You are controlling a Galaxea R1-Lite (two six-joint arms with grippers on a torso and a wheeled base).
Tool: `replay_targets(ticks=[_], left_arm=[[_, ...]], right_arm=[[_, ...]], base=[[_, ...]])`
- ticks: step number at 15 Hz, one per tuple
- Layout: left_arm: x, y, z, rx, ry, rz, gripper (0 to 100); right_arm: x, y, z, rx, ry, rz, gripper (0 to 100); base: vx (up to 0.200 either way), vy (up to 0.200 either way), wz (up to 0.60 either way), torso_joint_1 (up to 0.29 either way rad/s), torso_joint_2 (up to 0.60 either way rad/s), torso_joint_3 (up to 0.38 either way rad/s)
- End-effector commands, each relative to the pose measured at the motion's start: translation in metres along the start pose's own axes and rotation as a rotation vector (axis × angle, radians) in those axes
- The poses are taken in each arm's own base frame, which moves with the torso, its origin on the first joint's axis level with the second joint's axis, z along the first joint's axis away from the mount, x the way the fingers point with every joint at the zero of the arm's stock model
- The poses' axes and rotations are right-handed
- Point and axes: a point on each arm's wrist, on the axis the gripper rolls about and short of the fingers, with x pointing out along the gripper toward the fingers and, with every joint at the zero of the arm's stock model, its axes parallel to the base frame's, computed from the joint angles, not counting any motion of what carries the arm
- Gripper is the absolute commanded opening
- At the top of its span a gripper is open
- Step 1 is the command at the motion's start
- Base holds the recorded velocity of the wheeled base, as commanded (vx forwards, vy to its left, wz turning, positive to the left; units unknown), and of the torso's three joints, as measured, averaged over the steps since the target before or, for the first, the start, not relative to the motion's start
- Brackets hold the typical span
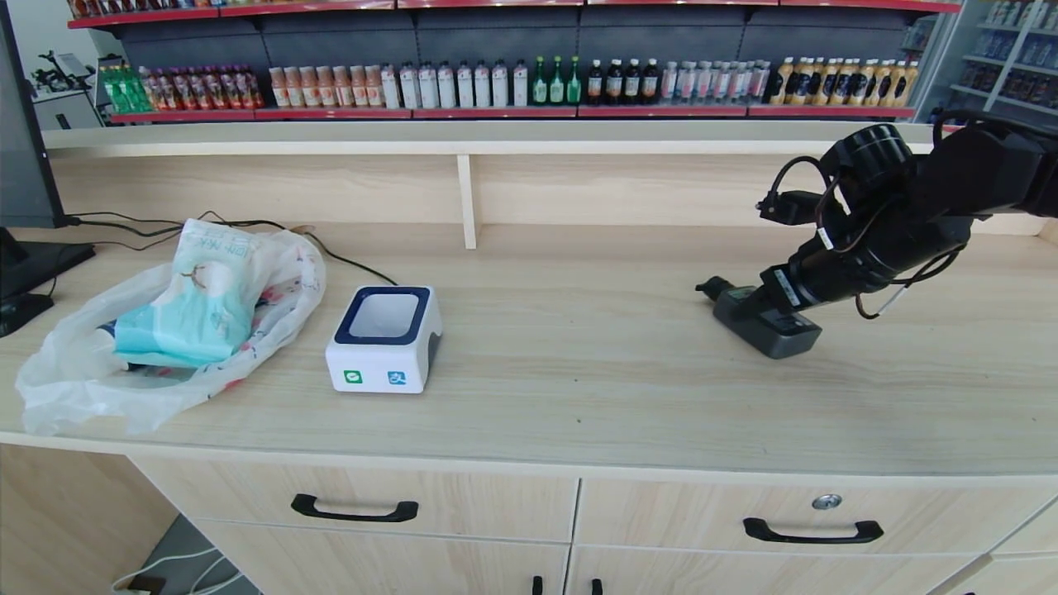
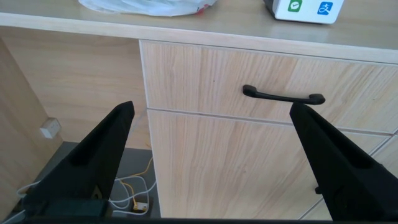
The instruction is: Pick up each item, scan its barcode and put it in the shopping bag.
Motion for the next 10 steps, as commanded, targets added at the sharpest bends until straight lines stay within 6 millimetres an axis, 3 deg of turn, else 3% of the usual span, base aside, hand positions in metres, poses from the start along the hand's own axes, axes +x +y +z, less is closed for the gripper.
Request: replay_targets(ticks=[1, 10], left_arm=[[0.0, 0.0, 0.0, 0.0, -0.001, 0.0, 100], [0.0, 0.0, 0.0, 0.0, -0.001, 0.0, 100]], right_arm=[[-0.004, 0.002, 0.0, -0.005, 0.0, 0.002, 0], [0.01, 0.013, -0.007, -0.086, 0.1, 0.043, 0]], base=[[0.0, 0.0, 0.0, 0.0, 0.0, 0.0], [0.0, 0.0, 0.0, 0.0, 0.0, 0.0]])
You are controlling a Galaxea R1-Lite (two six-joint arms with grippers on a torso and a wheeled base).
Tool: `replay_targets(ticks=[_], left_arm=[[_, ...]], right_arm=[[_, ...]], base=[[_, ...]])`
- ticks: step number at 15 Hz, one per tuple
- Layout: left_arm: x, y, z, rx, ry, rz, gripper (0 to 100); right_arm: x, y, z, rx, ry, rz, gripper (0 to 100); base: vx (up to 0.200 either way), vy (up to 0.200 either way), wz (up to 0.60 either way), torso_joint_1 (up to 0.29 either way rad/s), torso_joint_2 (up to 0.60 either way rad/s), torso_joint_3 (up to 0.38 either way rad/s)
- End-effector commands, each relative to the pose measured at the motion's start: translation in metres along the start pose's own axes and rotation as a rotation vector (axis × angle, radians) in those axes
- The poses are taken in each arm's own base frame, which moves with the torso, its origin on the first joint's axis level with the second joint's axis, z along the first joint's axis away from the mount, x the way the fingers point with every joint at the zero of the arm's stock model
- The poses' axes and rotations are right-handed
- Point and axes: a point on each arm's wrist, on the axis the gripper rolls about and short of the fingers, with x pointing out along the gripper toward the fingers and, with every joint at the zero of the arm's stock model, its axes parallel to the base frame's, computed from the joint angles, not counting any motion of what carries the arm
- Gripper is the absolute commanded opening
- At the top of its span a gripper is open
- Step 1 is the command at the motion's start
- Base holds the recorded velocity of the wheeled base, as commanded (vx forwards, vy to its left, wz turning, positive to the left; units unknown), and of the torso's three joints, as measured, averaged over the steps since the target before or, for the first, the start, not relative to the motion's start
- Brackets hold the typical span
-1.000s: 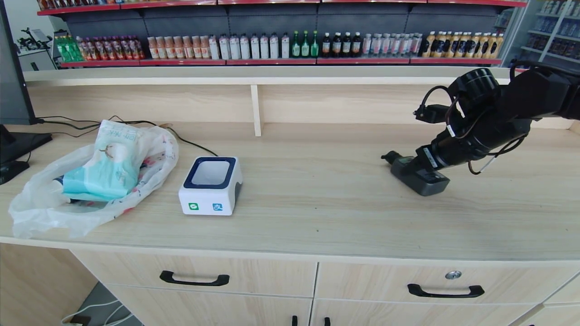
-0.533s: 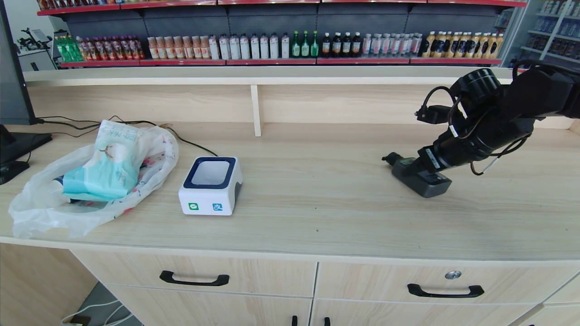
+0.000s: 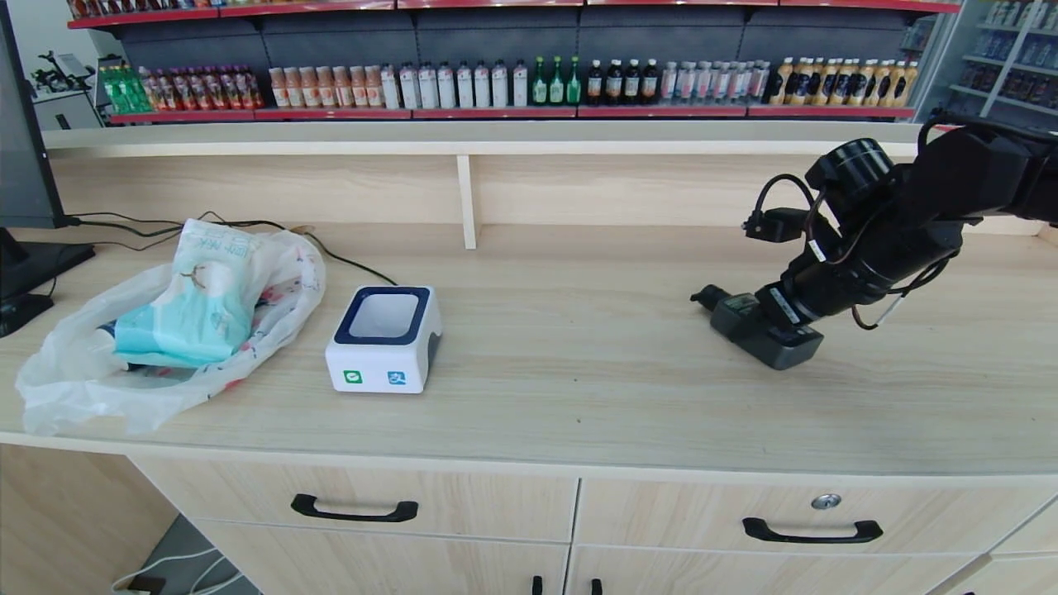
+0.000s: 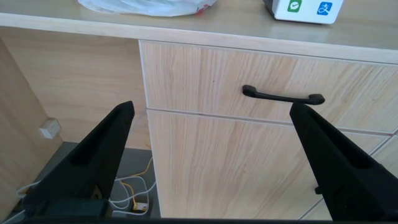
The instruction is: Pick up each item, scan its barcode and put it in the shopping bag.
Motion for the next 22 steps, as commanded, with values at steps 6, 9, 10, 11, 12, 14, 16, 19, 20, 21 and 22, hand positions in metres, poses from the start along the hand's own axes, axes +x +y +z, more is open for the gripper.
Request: replay_targets(ticks=[6, 9, 10, 11, 12, 14, 16, 19, 20, 21, 22], left_arm=[[0.0, 0.0, 0.0, 0.0, -0.001, 0.0, 100], [0.0, 0.0, 0.0, 0.0, -0.001, 0.0, 100], [0.0, 0.0, 0.0, 0.0, -0.001, -0.001, 100], [0.0, 0.0, 0.0, 0.0, -0.001, 0.0, 100], [0.0, 0.0, 0.0, 0.0, -0.001, -0.001, 100], [0.0, 0.0, 0.0, 0.0, -0.001, -0.001, 100], [0.0, 0.0, 0.0, 0.0, -0.001, 0.0, 100], [0.0, 0.0, 0.0, 0.0, -0.001, 0.0, 100], [0.0, 0.0, 0.0, 0.0, -0.001, -0.001, 100], [0.0, 0.0, 0.0, 0.0, -0.001, 0.0, 100], [0.0, 0.0, 0.0, 0.0, -0.001, 0.0, 100]], right_arm=[[-0.014, 0.003, 0.001, -0.002, -0.031, -0.004, 0], [-0.039, 0.005, 0.002, 0.004, -0.093, -0.013, 0], [-0.046, 0.007, 0.002, 0.008, -0.111, -0.011, 0], [-0.056, 0.009, 0.002, 0.028, -0.14, -0.013, 0], [-0.065, 0.011, 0.003, 0.049, -0.171, -0.017, 0], [-0.079, 0.012, 0.007, 0.088, -0.249, -0.031, 0], [-0.086, 0.01, 0.017, 0.143, -0.363, -0.044, 0], [-0.116, 0.0, 0.034, 0.205, -0.641, -0.092, 0], [-0.133, 0.0, 0.038, 0.193, -0.753, -0.113, 0], [-0.159, 0.0, 0.043, 0.161, -0.912, -0.139, 0], [-0.162, 0.001, 0.042, 0.143, -0.998, -0.152, 0]], base=[[0.0, 0.0, 0.0, 0.0, 0.0, 0.0], [0.0, 0.0, 0.0, 0.0, 0.0, 0.0], [0.0, 0.0, 0.0, 0.0, 0.0, 0.0], [0.0, 0.0, 0.0, 0.0, 0.0, 0.0], [0.0, 0.0, 0.0, 0.0, 0.0, 0.0], [0.0, 0.0, 0.0, 0.0, 0.0, 0.0], [0.0, 0.0, 0.0, 0.0, 0.0, 0.0], [0.0, 0.0, 0.0, 0.0, 0.0, 0.0], [0.0, 0.0, 0.0, 0.0, 0.0, 0.0], [0.0, 0.0, 0.0, 0.0, 0.0, 0.0], [0.0, 0.0, 0.0, 0.0, 0.0, 0.0]])
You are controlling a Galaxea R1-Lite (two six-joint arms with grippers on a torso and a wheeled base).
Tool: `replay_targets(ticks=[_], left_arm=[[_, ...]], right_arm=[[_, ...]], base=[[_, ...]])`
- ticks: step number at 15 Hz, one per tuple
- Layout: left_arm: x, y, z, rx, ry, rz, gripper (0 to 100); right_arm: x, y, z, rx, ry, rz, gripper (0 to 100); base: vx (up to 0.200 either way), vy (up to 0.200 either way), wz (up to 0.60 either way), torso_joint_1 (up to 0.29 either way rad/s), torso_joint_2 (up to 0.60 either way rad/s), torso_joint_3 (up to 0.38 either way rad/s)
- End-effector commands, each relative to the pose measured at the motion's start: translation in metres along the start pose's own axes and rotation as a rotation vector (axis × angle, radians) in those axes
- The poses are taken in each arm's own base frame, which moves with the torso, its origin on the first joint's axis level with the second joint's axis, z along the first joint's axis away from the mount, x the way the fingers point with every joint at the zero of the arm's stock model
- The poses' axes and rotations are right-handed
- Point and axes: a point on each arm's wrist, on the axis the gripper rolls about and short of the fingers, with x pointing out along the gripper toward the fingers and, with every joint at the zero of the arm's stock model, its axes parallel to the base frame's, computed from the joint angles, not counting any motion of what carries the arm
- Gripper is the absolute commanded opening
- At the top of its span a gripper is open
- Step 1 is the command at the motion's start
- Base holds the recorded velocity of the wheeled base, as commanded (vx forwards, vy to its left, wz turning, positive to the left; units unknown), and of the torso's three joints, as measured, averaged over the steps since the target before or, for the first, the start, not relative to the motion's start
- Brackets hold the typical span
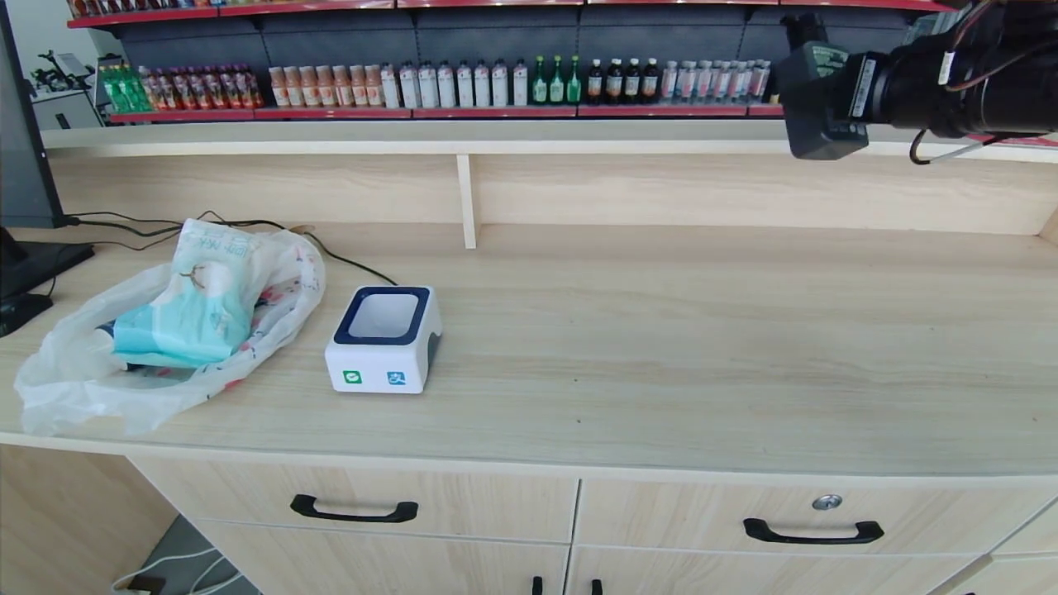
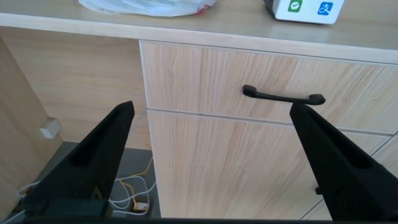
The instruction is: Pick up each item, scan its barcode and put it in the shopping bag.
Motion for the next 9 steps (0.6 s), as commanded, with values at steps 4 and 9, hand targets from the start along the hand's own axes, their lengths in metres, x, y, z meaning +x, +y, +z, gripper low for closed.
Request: replay_targets(ticks=[4, 9], left_arm=[[0.0, 0.0, 0.0, 0.0, -0.001, 0.0, 100], [0.0, 0.0, 0.0, 0.0, -0.001, 0.0, 100]], right_arm=[[-0.014, -0.001, -0.034, -0.018, -0.173, -0.005, 0], [-0.007, 0.012, -0.059, -0.016, -0.294, 0.043, 0]], base=[[0.0, 0.0, 0.0, 0.0, 0.0, 0.0], [0.0, 0.0, 0.0, 0.0, 0.0, 0.0]])
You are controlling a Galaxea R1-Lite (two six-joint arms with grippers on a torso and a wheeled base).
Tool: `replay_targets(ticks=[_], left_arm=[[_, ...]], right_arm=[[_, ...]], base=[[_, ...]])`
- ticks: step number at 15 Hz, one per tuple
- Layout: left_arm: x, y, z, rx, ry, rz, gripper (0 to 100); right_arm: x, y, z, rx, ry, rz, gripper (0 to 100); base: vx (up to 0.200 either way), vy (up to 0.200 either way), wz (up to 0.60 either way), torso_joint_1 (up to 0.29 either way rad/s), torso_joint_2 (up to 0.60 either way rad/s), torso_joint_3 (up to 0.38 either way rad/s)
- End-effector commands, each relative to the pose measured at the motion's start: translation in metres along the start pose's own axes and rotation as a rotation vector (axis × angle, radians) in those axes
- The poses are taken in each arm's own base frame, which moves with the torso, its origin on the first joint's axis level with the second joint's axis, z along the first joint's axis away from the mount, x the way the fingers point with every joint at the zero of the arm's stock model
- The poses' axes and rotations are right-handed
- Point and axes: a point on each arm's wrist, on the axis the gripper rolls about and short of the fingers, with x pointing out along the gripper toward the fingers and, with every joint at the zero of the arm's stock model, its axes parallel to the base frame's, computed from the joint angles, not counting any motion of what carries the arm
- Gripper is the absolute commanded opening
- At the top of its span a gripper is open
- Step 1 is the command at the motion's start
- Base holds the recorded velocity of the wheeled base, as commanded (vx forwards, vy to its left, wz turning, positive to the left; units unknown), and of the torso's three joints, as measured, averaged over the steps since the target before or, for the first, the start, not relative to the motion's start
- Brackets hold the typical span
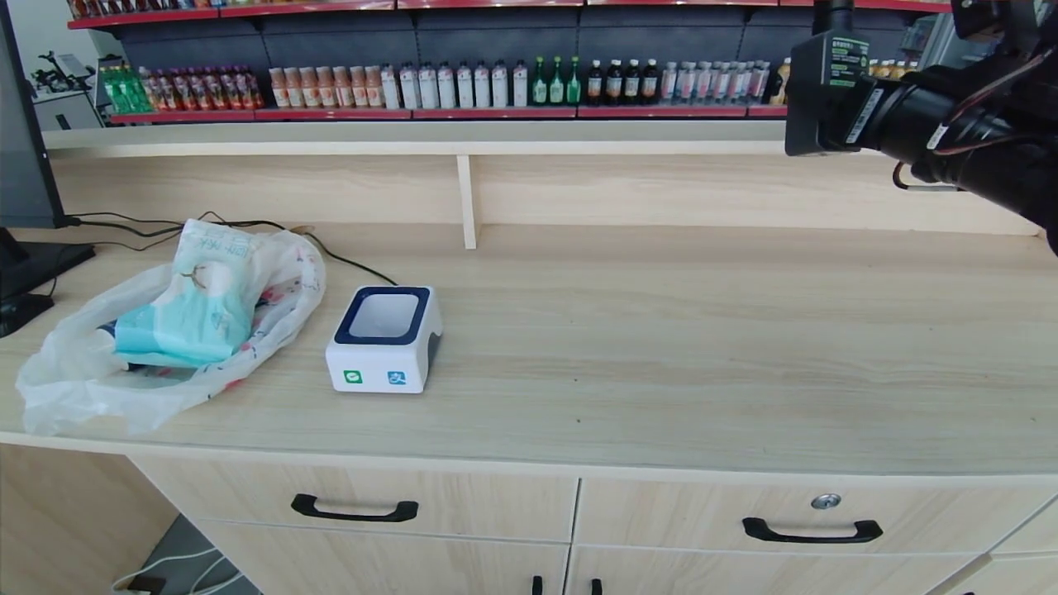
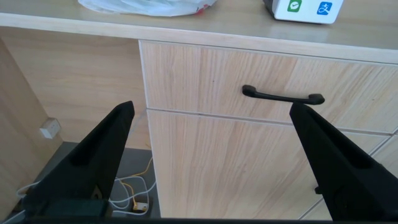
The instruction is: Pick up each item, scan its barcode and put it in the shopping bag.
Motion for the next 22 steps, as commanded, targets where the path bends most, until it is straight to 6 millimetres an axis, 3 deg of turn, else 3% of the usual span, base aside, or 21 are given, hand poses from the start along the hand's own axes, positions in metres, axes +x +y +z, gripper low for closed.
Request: replay_targets(ticks=[1, 6, 10, 12, 15, 22], left_arm=[[0.0, 0.0, 0.0, 0.0, -0.001, 0.0, 100], [0.0, 0.0, 0.0, 0.0, -0.001, 0.0, 100], [0.0, 0.0, 0.0, 0.0, -0.001, 0.0, 100], [0.0, 0.0, 0.0, 0.0, -0.001, 0.0, 100], [0.0, 0.0, 0.0, 0.0, -0.001, 0.0, 100], [0.0, 0.0, 0.0, 0.0, -0.001, 0.0, 100]], right_arm=[[-0.006, 0.01, -0.019, 0.007, -0.016, 0.034, 0], [-0.027, 0.036, -0.066, 0.026, -0.104, 0.197, 0], [-0.036, 0.037, -0.093, 0.037, -0.054, 0.205, 0], [-0.036, 0.039, -0.119, 0.023, -0.067, 0.211, 0], [-0.045, 0.042, -0.137, 0.027, -0.012, 0.219, 0], [-0.06, 0.05, -0.157, 0.024, 0.063, 0.239, 0]], base=[[0.0, 0.0, 0.0, 0.0, 0.0, 0.0], [0.0, 0.0, 0.0, 0.0, 0.0, 0.0], [0.0, 0.0, 0.0, 0.0, 0.0, 0.0], [0.0, 0.0, 0.0, 0.0, 0.0, 0.0], [0.0, 0.0, 0.0, 0.0, 0.0, 0.0], [0.0, 0.0, 0.0, 0.0, 0.0, 0.0]])
